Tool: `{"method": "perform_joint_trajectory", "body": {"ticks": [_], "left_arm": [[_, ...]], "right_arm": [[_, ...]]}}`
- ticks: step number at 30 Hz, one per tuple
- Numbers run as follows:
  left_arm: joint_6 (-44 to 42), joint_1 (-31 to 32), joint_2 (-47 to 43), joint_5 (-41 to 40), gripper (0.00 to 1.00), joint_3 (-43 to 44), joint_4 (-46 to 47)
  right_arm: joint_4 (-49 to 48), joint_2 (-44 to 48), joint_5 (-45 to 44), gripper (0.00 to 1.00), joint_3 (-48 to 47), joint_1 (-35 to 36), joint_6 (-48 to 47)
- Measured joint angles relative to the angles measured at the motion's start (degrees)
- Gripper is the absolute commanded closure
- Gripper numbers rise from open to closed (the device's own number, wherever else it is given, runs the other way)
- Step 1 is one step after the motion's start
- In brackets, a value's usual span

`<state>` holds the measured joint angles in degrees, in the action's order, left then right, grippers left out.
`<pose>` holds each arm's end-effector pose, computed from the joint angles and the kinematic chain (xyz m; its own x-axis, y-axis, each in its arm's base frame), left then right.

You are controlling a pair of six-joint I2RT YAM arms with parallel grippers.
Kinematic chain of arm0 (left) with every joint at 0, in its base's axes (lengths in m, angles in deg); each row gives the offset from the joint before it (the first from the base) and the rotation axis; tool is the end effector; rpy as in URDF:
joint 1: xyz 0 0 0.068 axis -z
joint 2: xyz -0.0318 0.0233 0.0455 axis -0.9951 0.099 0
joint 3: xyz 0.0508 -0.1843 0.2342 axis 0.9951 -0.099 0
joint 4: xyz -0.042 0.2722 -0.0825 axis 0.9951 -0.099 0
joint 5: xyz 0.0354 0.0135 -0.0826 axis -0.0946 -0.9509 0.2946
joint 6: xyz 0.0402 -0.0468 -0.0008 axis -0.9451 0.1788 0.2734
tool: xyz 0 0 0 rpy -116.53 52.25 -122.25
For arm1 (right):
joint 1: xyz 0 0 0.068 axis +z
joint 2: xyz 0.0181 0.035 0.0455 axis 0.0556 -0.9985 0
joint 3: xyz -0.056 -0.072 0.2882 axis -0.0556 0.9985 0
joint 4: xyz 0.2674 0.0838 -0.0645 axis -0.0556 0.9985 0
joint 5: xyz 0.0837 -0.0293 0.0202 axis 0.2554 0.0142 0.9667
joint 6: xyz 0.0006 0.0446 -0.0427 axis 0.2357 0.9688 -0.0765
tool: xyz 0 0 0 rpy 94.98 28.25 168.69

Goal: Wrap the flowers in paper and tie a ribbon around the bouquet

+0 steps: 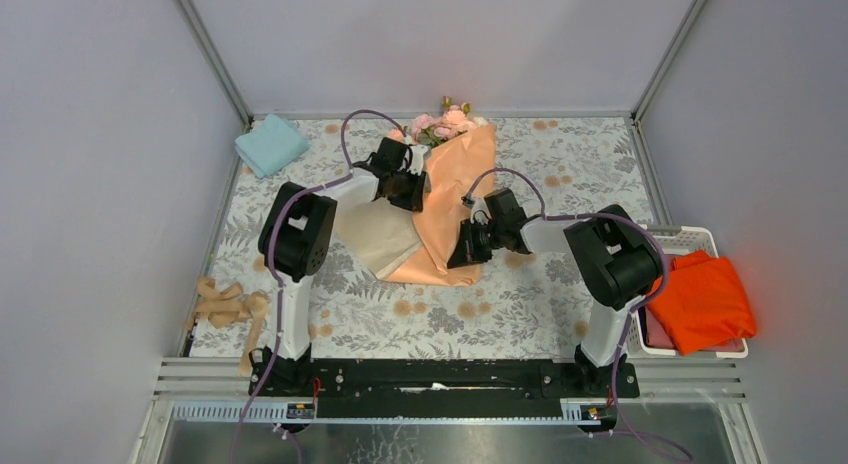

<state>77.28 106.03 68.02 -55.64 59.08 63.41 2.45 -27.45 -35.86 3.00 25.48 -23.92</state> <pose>0.4527 -0.1955 0.1496 -0.7748 0.2342 -0.5873 0.4690 0.8358 -0.2854 0.3166 0.2050 0.1212 -0.8899 -0.1213 -0.4397 -0.4164 0.6095 0.6746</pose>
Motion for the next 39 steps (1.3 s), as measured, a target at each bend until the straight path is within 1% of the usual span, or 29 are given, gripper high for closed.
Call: {"method": "perform_joint_trajectory", "body": {"ticks": [2, 3, 4, 5, 6, 10, 11, 13, 14, 15, 17, 20, 24, 26, 30, 34, 39], "left_arm": [[-1.11, -0.02, -0.13, 0.0, 0.36, 1.38, -2.89], [-2.16, -0.02, -0.39, 0.11, 0.3, 1.68, -3.98], [-3.17, -0.09, -1.05, 0.31, 0.27, 1.73, -5.38], [-4.28, -0.09, -1.9, 0.68, 0.26, 1.64, -6.69], [-5.33, -0.09, -3.21, 1.27, 0.29, 1.36, -7.96], [-10.36, 0.22, -13.4, 4.72, 0.67, -1.62, -11.32], [-12.63, 0.52, -16.92, 5.99, 0.75, -2.95, -11.89], [-16.06, 2.16, -22.38, 7.96, 0.85, -5.35, -13.2], [-18.23, 3.82, -24.63, 8.61, 0.88, -7.02, -13.46], [-20.72, 6.47, -26.62, 9.33, 0.89, -9.38, -13.68], [-23.61, 11.41, -27.5, 10.36, 0.9, -13.55, -13.77], [-25.92, 15.96, -25.07, 10.71, 0.92, -18.67, -13.75], [-27.65, 16.13, -19.61, 7.54, 0.92, -20.9, -12.92], [-28.65, 16.24, -17.97, 5.57, 0.95, -21.2, -11.8], [-32.13, 17.31, -19.19, 3.04, 1.0, -23.02, -9.64], [-36.3, 17.94, -21.77, 1.84, 1.0, -26.51, -7.48], [-40.3, 17.99, -25.42, 0.87, 1.0, -30.47, -8.11]], "right_arm": [[-0.15, -0.42, 0.26, 1.0, -0.2, 0.0, 0.33], [-0.15, -0.42, 0.26, 1.0, -0.2, -0.02, 0.68], [-0.15, -0.44, 0.24, 1.0, -0.2, 0.0, 0.68], [-0.13, -0.44, 0.2, 1.0, -0.2, -0.02, 0.83], [-0.11, -0.46, 0.13, 1.0, -0.2, 0.0, 0.98], [-0.13, -0.57, 0.0, 1.0, -0.17, -0.02, 1.86], [-0.13, -0.63, 0.0, 1.0, -0.17, -0.02, 2.14], [-0.22, -0.83, 0.04, 1.0, -0.2, -0.02, 2.62], [-0.26, -0.96, 0.07, 1.0, -0.2, -0.04, 2.95], [-0.39, -1.14, 0.22, 1.0, -0.22, -0.07, 3.3], [-0.68, -1.44, 0.52, 1.0, -0.26, -0.13, 3.93], [-1.16, -1.81, 0.92, 1.0, -0.26, -0.2, 5.05], [-1.81, -2.08, 1.25, 1.0, -0.15, -0.22, 6.29], [-2.12, -2.08, 1.25, 1.0, 0.0, -0.22, 6.56], [-2.51, -2.08, 1.25, 1.0, 0.24, -0.22, 6.75], [-2.51, -2.08, 1.22, 1.0, 0.26, -0.24, 6.71], [-2.49, -2.08, 1.16, 1.0, 0.26, -0.22, 6.67]]}}
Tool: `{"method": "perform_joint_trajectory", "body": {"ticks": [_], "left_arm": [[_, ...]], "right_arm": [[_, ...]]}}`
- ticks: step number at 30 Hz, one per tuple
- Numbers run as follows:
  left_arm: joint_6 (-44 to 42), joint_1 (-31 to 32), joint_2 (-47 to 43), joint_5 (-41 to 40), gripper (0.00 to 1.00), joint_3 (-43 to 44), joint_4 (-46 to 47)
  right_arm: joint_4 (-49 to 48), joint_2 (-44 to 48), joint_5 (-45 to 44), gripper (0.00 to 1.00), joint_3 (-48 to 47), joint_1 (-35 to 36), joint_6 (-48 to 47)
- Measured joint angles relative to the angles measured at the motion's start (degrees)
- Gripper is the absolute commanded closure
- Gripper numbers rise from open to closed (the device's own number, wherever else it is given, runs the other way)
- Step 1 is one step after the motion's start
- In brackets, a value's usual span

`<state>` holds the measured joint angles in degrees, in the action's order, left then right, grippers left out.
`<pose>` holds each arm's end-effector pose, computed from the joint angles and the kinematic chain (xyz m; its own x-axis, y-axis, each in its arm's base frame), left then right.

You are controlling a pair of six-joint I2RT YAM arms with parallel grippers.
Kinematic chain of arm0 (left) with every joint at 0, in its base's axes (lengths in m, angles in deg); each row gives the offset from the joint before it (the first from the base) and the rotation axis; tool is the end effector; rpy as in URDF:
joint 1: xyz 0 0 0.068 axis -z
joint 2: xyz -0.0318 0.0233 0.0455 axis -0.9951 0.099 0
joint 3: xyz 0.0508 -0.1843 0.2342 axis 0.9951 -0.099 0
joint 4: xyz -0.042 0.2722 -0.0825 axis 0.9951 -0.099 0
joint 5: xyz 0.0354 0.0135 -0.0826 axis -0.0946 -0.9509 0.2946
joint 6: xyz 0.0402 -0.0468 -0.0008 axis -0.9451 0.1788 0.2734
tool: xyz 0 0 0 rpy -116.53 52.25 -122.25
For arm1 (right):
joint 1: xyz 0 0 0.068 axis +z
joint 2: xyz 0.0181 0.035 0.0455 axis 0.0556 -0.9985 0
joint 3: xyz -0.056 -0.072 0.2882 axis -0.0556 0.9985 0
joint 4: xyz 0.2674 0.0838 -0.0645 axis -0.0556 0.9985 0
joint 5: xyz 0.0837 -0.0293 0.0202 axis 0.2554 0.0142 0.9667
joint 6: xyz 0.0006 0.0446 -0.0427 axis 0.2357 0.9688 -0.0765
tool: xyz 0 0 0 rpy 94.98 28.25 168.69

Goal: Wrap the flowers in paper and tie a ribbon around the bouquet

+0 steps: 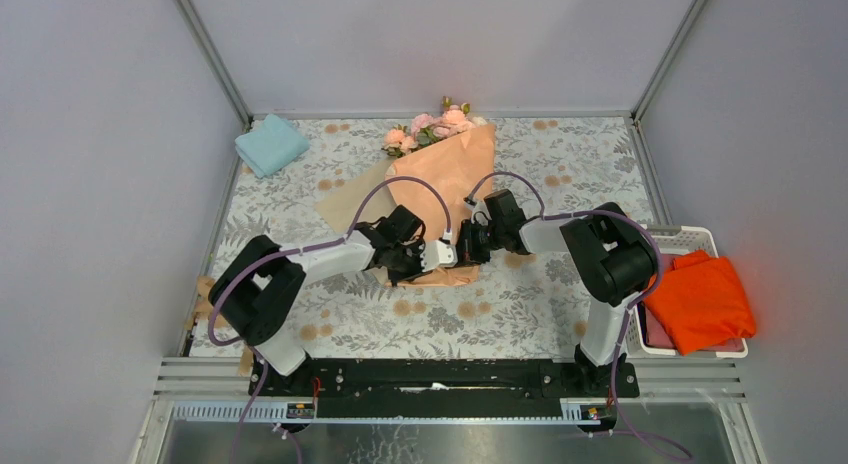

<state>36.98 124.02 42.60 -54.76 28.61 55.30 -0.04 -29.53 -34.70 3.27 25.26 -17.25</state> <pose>0.2479 -0.2251 0.1544 -0.1505 0.8514 -0.5024 0.9841 0.1777 0.0064 0.3187 0.2054 0.1106 -0.9335 -0.0538 -0.3544 -0.3126 0.6060 0.7315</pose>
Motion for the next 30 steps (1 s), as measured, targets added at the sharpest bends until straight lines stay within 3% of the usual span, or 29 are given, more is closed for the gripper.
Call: {"method": "perform_joint_trajectory", "body": {"ticks": [21, 24, 29, 30], "left_arm": [[-3.3, -1.31, -10.45, -5.55, 1.0, -8.94, -6.56], [-1.11, -7.37, -10.27, -4.28, 0.81, -7.52, -11.78], [9.51, -26.8, -8.57, 0.44, 0.39, -0.17, -16.55], [12.31, -30.32, -8.55, 2.23, 0.35, 1.73, -16.33]], "right_arm": [[2.19, -0.28, -0.28, 1.0, -1.2, 0.07, -0.94], [2.34, -0.28, -0.28, 1.0, -1.27, 0.07, -0.98], [2.54, -0.33, -0.28, 1.0, -1.38, 0.07, -1.29], [2.54, -0.33, -0.26, 1.0, -1.4, 0.07, -1.33]]}}
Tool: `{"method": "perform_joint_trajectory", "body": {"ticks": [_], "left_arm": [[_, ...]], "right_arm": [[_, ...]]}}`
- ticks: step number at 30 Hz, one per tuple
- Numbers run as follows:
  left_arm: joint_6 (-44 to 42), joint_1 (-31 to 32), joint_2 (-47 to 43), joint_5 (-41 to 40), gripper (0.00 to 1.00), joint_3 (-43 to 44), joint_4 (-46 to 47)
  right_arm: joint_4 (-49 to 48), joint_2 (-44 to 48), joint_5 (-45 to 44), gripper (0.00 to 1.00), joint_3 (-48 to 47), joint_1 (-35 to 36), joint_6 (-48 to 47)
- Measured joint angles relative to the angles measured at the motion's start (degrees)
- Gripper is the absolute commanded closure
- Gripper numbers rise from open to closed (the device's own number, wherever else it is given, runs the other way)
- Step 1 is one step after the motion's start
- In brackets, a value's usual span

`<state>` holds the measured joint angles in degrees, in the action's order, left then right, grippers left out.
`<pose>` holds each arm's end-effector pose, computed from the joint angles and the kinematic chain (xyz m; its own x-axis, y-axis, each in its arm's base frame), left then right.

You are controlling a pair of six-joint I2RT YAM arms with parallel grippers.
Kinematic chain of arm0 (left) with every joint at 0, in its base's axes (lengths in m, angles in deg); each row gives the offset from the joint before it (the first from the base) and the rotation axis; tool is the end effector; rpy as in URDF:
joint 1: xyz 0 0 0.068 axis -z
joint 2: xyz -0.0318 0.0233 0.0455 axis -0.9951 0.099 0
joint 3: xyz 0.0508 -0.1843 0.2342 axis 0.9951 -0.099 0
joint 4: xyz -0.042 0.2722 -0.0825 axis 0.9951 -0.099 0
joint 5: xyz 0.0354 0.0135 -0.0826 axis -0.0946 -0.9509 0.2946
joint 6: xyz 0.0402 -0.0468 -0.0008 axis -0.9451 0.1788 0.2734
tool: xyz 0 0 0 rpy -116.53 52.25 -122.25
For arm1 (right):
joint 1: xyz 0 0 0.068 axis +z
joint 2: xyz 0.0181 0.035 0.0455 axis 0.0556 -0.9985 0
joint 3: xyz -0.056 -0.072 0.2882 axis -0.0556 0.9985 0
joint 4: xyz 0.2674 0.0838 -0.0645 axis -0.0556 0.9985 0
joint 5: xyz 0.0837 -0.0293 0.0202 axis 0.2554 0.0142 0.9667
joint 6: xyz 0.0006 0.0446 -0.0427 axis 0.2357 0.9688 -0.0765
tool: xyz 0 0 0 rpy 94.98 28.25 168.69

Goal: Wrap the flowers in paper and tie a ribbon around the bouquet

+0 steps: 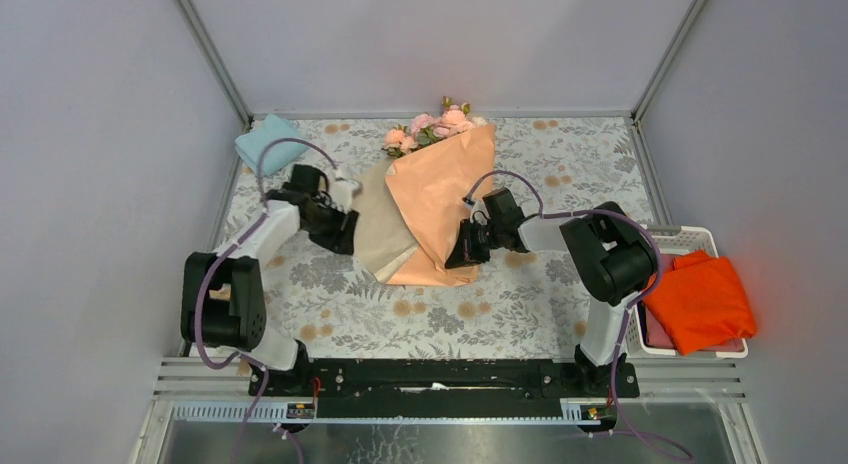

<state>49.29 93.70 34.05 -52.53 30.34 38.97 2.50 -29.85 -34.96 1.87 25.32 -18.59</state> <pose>0.2941 -0.0654 0.1962 -0.7520 0.5070 -0.4212 0.6181 0.7644 -0.1836 0.3215 0.2071 0.1118 -0.9336 -0.0715 -0.3510 -0.3181 0.6162 0.7205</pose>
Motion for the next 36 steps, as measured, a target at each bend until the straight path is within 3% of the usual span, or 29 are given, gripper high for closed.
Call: {"method": "perform_joint_trajectory", "body": {"ticks": [3, 5, 13, 22, 24, 27, 31, 36], "left_arm": [[9.46, -8.46, -0.31, 6.78, 0.31, 3.39, 1.86], [15.17, -9.86, -0.83, 10.97, 0.27, 2.29, 3.5], [39.98, -7.93, -0.24, 18.78, 0.22, -12.26, 11.63], [53.11, -5.27, 1.81, 22.97, 0.24, -16.81, 22.62], [54.55, -4.59, 4.61, 25.46, 0.3, -15.93, 24.5], [55.52, -4.35, 7.98, 27.78, 0.49, -14.75, 25.94], [55.56, -4.17, 9.84, 26.86, 0.76, -14.73, 26.45], [55.12, -3.89, 9.88, 24.5, 1.0, -14.84, 26.51]], "right_arm": [[0.17, -0.02, 0.0, 1.0, -0.09, 0.0, -0.2], [0.44, -0.11, 0.02, 1.0, -0.26, 0.0, -0.42], [2.08, -0.28, -0.02, 1.0, -1.16, 0.0, -0.9], [4.76, -0.28, -0.79, 1.0, -2.45, 0.15, -1.44], [5.16, -0.28, -1.01, 1.0, -2.62, 0.24, -1.57], [5.46, -0.28, -1.11, 1.0, -2.78, 0.26, -1.7], [5.46, -0.28, -1.07, 1.0, -2.78, 0.26, -1.75], [5.29, -0.28, -0.92, 1.0, -2.69, 0.26, -1.86]]}}
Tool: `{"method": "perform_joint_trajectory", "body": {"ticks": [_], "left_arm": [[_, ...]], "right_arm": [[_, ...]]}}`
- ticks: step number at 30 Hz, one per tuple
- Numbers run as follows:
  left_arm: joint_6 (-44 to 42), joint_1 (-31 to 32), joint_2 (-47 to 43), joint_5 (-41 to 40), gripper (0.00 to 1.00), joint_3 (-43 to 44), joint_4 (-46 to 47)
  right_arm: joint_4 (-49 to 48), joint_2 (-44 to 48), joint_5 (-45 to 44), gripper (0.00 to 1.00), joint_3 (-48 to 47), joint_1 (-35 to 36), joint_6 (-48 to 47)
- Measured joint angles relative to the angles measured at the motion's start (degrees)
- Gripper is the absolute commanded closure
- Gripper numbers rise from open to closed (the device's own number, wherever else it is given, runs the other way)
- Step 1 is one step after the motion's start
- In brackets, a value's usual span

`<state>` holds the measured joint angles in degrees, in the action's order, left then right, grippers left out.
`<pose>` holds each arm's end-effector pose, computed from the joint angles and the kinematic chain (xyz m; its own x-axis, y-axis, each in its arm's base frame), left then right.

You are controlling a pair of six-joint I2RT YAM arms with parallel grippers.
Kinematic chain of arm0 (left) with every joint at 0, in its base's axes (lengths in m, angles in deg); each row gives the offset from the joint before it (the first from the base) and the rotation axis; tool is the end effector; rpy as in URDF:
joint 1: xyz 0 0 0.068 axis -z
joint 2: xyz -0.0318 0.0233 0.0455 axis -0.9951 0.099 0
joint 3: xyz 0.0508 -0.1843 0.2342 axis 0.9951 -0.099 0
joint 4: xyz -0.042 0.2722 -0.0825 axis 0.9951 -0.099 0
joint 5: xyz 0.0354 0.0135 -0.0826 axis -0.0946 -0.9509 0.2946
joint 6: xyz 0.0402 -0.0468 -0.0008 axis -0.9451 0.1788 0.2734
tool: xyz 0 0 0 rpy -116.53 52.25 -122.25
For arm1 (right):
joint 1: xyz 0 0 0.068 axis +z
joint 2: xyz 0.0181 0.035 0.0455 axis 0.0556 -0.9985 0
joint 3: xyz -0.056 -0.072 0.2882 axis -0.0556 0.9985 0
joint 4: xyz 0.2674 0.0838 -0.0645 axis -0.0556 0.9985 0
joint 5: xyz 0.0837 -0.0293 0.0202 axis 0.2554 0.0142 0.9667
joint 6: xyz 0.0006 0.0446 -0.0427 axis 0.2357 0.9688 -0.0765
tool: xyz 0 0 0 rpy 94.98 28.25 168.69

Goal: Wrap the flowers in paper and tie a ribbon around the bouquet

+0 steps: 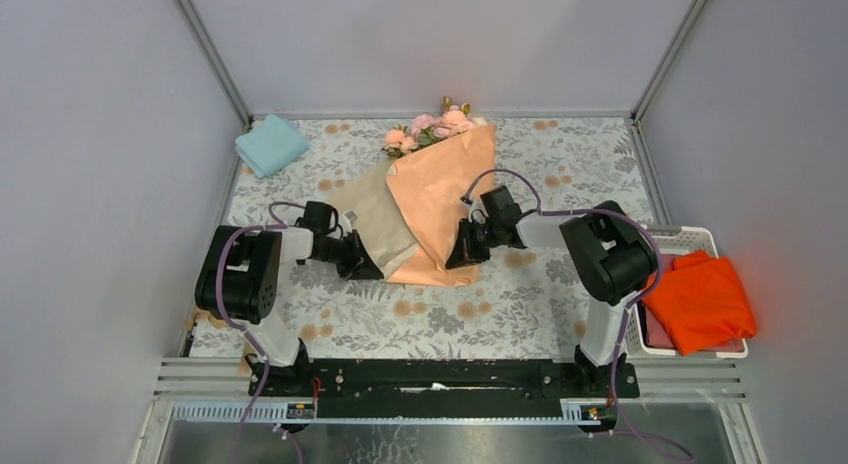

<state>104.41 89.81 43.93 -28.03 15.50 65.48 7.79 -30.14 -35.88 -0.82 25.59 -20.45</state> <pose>0.2812 -0.0603 0.1061 -0.9600 -0.2744 0.0563 -0.2224 0.6249 -0.7484 0.3256 0.2107 0.1159 -0.9369 -0.0988 -0.3352 -0.3178 0.6400 0.6995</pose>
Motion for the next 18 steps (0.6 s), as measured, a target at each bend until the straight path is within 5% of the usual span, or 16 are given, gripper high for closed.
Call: {"method": "perform_joint_trajectory", "body": {"ticks": [18], "left_arm": [[-0.68, 4.59, -10.99, -1.81, 1.0, 5.75, -0.31]], "right_arm": [[-2.95, 0.04, 0.55, 1.0, 1.36, 0.0, 0.7]]}}
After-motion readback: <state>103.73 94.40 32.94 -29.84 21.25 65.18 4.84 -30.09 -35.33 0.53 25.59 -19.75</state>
